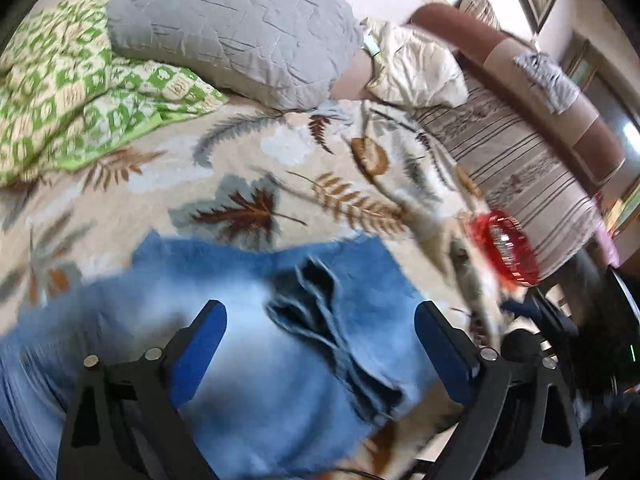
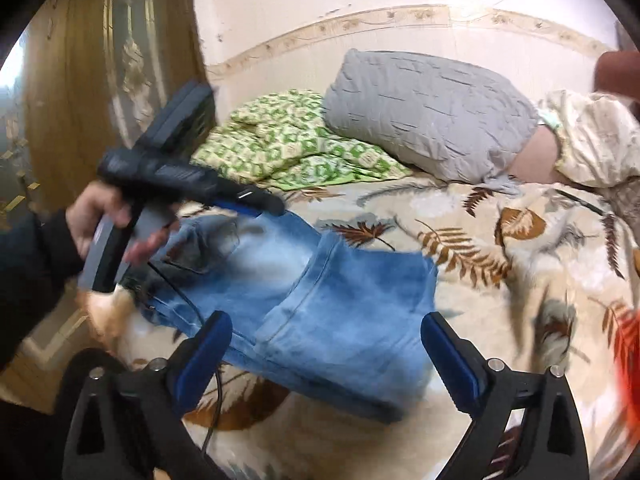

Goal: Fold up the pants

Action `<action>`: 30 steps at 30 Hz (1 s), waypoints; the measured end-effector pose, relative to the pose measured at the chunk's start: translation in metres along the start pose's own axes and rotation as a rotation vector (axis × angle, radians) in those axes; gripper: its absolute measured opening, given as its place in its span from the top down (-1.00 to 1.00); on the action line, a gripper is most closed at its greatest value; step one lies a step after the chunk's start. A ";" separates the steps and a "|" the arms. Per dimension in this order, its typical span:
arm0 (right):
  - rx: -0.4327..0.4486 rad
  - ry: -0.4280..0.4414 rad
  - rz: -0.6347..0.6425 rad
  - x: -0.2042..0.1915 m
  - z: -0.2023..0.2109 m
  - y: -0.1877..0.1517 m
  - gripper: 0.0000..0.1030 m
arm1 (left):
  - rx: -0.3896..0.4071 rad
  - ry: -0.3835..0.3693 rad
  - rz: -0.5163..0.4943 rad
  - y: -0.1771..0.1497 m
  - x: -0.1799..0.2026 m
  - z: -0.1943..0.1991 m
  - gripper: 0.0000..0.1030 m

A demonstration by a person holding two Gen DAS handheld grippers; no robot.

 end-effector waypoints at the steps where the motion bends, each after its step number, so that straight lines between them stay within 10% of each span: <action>1: -0.008 0.028 0.014 0.010 0.006 0.007 -0.88 | -0.007 -0.010 0.017 -0.007 0.004 0.003 -0.86; 17: -0.520 0.187 0.360 0.083 -0.087 0.048 -0.88 | -0.044 0.066 0.229 -0.084 0.048 -0.046 -0.86; 20: -0.591 0.189 0.390 0.089 -0.120 0.040 -0.84 | -0.054 0.098 0.229 -0.086 0.044 -0.048 -0.53; 23: -0.638 0.207 0.368 0.098 -0.151 0.031 -0.68 | -0.089 0.142 0.220 -0.094 0.034 -0.056 -0.18; 30: -0.685 0.201 0.370 0.102 -0.167 0.014 0.54 | -0.091 0.158 0.148 -0.091 0.036 -0.054 0.50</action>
Point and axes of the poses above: each gripper's, at about its wrist camera, not at the fingertips, and z roughly against the way its jaws point, x to its right, y to its top, the point moved 8 cm from there along -z, roughly the way its jaws point, and after that the axes turned 15 degrees about y, right-handed, at the moved point
